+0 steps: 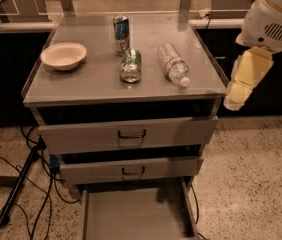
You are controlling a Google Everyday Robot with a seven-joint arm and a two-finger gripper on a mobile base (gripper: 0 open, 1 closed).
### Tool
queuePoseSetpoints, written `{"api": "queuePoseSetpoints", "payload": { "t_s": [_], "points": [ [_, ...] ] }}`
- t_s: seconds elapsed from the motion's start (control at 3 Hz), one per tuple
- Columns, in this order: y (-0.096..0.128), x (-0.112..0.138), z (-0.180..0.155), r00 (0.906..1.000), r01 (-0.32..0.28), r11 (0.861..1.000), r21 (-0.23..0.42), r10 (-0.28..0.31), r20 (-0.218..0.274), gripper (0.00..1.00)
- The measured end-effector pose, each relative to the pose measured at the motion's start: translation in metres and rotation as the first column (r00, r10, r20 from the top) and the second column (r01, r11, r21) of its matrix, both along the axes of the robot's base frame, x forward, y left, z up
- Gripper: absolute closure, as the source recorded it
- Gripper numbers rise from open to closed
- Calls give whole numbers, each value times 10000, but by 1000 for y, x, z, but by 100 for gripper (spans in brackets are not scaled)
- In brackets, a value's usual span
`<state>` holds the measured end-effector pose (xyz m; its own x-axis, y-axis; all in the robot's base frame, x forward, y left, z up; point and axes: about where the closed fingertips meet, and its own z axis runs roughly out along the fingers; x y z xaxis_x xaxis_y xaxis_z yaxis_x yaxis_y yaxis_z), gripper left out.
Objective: Place water bottle into bottom drawer
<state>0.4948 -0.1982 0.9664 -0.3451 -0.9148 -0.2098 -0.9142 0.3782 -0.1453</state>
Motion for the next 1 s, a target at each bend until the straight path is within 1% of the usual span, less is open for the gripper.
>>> {"api": "queuePoseSetpoints", "payload": {
  "t_s": [0.33, 0.67, 1.0],
  "points": [
    [11, 16, -8, 9993, 184, 9979, 621, -163, -344, 0],
    [20, 34, -18, 9953, 292, 9912, 1292, -170, -951, 0],
    [30, 48, -20, 9969, 377, 9890, 1430, -274, -734, 0]
  ]
}}
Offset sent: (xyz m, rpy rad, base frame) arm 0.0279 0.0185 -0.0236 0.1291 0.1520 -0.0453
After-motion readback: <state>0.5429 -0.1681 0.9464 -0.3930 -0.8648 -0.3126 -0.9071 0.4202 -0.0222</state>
